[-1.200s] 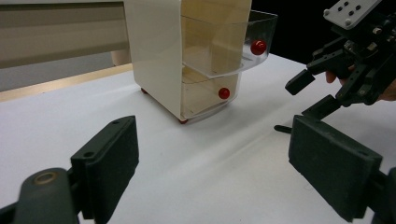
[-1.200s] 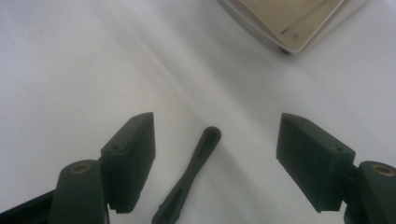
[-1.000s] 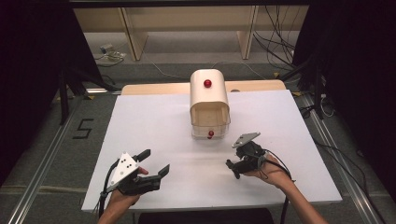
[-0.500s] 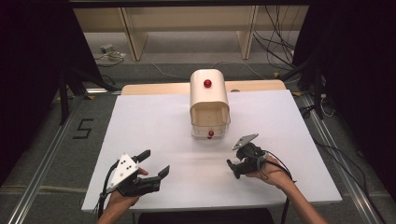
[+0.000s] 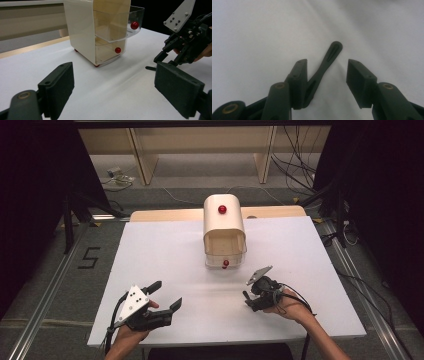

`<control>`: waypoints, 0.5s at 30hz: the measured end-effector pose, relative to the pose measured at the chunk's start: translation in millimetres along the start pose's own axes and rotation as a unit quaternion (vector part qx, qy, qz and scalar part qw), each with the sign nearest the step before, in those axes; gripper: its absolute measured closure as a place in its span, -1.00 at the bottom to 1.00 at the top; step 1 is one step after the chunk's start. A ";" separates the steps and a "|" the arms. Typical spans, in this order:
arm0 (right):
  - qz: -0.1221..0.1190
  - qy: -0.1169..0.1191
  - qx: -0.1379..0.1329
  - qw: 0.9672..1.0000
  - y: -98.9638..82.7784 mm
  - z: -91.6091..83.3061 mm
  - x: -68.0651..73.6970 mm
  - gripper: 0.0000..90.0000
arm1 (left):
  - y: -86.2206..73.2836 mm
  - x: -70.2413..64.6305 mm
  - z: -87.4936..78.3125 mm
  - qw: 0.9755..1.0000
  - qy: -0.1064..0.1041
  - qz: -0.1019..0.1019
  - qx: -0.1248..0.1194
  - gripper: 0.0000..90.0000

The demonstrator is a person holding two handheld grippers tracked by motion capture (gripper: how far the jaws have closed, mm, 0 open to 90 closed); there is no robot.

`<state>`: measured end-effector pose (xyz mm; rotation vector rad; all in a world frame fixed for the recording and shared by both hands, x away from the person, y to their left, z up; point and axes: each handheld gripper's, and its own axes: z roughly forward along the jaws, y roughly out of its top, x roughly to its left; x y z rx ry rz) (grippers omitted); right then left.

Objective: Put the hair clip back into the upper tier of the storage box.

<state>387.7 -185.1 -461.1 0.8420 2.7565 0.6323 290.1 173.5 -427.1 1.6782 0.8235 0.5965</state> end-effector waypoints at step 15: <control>-0.007 0.014 0.017 1.000 -1.0 3.5 2.9 0.28 | -0.1 -0.3 0.2 1.000 0.000 0.002 0.001 -0.65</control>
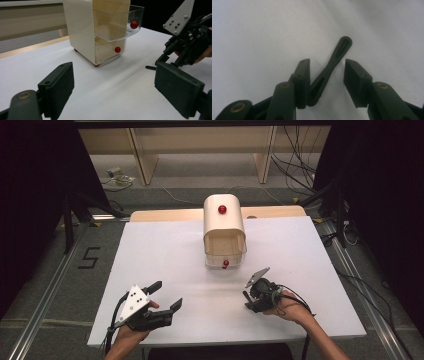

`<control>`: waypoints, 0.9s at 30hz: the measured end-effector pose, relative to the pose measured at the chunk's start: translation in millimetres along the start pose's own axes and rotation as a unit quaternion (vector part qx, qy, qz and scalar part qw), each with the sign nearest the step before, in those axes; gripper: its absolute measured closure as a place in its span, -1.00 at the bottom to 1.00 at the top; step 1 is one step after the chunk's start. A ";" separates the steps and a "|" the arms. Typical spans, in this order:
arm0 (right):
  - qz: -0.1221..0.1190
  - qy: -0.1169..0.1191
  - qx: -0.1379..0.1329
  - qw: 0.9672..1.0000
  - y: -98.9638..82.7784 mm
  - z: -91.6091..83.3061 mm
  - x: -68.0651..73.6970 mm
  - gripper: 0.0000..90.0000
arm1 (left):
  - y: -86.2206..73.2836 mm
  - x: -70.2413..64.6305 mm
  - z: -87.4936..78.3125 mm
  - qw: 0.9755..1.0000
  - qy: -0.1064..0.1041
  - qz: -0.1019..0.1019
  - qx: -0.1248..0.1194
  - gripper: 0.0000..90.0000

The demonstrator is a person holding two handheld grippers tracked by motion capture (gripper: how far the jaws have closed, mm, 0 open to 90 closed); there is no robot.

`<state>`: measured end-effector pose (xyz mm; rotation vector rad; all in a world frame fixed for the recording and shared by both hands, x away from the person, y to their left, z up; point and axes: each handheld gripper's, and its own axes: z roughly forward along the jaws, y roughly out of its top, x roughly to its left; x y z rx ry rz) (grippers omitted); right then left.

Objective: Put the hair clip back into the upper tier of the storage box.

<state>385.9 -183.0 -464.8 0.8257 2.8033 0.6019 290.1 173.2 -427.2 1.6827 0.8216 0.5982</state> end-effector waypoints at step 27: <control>-0.013 0.014 -0.002 1.000 -1.4 -1.1 5.7 0.63 | -0.3 0.0 0.6 1.000 0.000 0.001 0.001 -0.65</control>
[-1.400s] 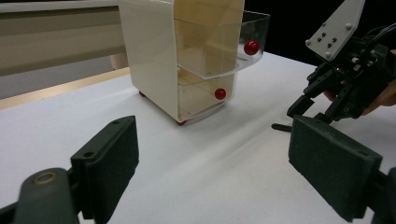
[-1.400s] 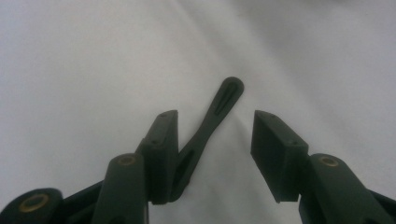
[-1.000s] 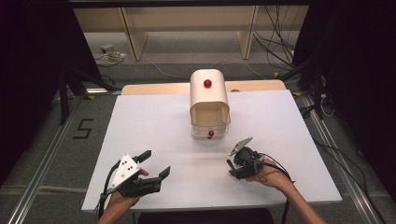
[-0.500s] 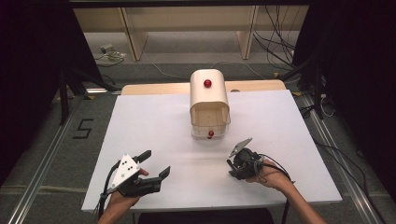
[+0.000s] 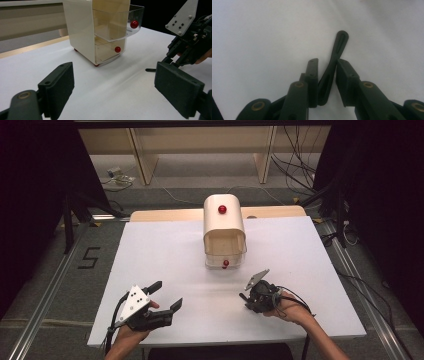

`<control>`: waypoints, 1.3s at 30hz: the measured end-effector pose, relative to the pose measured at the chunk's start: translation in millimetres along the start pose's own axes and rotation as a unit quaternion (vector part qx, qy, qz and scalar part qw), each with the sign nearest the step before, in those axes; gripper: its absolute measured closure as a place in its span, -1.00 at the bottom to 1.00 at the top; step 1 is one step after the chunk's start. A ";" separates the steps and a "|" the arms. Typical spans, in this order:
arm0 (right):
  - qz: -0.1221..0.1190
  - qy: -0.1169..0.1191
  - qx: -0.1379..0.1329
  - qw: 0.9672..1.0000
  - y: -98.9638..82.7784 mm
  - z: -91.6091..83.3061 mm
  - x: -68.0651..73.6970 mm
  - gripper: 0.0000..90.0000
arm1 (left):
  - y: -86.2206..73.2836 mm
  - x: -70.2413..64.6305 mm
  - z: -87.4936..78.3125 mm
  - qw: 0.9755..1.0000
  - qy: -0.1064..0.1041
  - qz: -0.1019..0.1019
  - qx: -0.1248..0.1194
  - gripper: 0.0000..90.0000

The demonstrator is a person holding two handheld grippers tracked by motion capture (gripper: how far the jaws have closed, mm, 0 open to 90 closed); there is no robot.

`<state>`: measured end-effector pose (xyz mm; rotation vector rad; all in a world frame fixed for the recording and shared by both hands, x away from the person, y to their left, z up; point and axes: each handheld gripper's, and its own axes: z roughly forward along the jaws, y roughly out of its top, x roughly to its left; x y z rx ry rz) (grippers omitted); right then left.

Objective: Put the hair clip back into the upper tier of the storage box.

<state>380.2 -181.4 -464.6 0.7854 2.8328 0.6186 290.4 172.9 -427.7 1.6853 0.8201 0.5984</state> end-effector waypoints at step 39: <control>-0.027 -0.032 -0.031 0.999 1.8 -6.4 6.6 0.78 | 0.2 0.0 -0.3 1.000 0.000 0.003 0.002 -0.65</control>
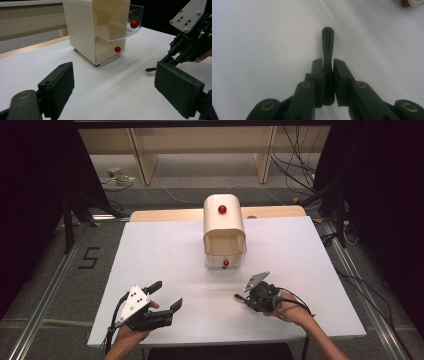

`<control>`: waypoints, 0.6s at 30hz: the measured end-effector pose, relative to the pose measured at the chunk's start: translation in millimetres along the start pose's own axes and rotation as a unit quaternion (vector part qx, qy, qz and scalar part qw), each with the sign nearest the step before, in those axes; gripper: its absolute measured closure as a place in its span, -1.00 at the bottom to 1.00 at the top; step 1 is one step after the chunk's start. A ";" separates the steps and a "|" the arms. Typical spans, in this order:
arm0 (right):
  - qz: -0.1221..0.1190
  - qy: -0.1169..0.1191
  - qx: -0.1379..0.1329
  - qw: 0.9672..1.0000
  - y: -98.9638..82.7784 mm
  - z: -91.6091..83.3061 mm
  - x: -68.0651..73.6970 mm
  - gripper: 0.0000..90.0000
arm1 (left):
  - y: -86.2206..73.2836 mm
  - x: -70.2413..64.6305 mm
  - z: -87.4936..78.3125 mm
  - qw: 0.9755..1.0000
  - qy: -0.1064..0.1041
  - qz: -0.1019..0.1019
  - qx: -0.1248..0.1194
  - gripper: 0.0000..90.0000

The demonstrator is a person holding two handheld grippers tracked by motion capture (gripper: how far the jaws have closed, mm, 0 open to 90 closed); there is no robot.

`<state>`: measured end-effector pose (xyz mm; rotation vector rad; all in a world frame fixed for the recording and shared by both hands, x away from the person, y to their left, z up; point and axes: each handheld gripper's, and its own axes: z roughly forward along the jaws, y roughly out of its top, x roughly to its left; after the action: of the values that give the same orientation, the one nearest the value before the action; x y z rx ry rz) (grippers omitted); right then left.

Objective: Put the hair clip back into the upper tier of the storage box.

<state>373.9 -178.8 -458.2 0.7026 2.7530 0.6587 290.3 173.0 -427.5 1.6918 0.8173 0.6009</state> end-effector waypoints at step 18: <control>0.025 -0.038 -0.066 0.997 0.9 -9.4 -5.7 0.78 | -0.2 0.1 0.5 1.000 0.001 -0.003 -0.002 -0.64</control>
<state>376.1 -184.4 -448.9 0.7540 2.6023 0.7980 290.6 172.8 -427.8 1.6847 0.8229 0.5997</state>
